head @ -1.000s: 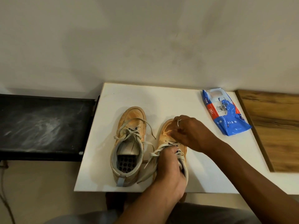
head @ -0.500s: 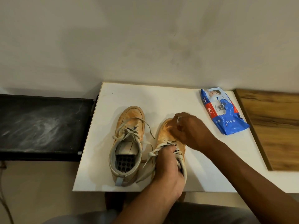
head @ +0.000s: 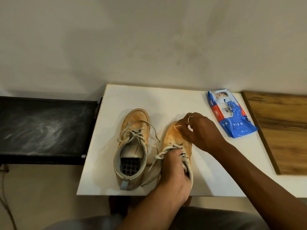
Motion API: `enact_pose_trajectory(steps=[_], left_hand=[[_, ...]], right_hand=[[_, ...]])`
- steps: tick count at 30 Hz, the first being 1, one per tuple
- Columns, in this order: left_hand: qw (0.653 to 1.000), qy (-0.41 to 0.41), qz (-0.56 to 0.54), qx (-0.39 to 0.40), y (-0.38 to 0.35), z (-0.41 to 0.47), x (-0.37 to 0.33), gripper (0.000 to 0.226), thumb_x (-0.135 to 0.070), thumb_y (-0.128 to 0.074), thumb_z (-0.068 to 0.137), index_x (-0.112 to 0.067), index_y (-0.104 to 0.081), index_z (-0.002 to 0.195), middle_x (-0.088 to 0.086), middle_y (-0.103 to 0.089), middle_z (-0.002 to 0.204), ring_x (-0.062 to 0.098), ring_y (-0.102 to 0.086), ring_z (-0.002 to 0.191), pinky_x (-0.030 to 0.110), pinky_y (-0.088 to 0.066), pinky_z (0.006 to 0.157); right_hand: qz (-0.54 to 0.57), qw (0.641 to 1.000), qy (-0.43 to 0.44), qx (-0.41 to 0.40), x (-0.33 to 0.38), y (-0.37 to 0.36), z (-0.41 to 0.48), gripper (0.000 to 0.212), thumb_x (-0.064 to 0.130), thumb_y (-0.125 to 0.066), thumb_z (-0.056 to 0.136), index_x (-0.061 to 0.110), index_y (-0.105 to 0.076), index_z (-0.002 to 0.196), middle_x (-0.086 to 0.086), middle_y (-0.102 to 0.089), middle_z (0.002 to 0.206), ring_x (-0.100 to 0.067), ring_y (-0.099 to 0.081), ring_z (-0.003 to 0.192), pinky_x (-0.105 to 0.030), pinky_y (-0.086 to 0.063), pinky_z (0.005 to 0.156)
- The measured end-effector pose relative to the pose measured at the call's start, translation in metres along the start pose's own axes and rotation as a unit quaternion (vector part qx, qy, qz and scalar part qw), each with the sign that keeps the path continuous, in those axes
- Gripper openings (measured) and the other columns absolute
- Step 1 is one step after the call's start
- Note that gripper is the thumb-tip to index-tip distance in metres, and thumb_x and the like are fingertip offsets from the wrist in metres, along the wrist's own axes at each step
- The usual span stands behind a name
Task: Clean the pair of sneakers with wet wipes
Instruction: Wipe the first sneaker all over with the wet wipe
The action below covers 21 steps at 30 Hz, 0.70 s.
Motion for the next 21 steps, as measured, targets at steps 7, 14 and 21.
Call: enact_pose_trajectory(steps=[7,14,21], left_hand=[[1.000,0.003,0.003,0.013,-0.002,-0.001,-0.001,0.021,-0.027,-0.057,0.092,-0.014,-0.061,0.108,0.015,-0.068,0.104,0.032,-0.064,0.096,0.047,-0.050,0.096],[1.000,-0.010,-0.012,0.010,-0.001,0.003,-0.001,0.027,-0.029,-0.059,0.091,-0.016,-0.061,0.115,0.014,-0.069,0.106,0.031,-0.067,0.096,0.047,-0.051,0.095],[1.000,-0.009,-0.014,0.018,-0.002,0.000,-0.002,0.025,-0.029,-0.059,0.091,-0.019,-0.060,0.114,0.013,-0.069,0.103,0.030,-0.067,0.094,0.046,-0.053,0.092]], right_hand=[[0.022,0.999,0.015,0.020,0.005,-0.004,-0.004,0.026,0.039,-0.062,0.092,0.019,-0.072,0.106,0.004,-0.063,0.095,-0.008,-0.055,0.079,-0.024,-0.046,0.065],[0.039,0.997,-0.011,0.063,0.009,-0.011,-0.008,0.033,0.048,-0.063,0.087,0.017,-0.072,0.097,0.006,-0.061,0.084,-0.010,-0.056,0.074,-0.030,-0.050,0.064],[-0.023,0.998,-0.040,0.036,0.006,0.003,-0.007,0.035,0.042,-0.065,0.088,0.010,-0.068,0.103,0.000,-0.059,0.095,-0.014,-0.056,0.081,-0.029,-0.051,0.067]])
Point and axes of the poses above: each hand's wrist, its own z-axis towards the middle knuckle, its own y-axis out of the back of the hand, x = y × z, the point moved 8 cm from there along z, towards the middle knuckle
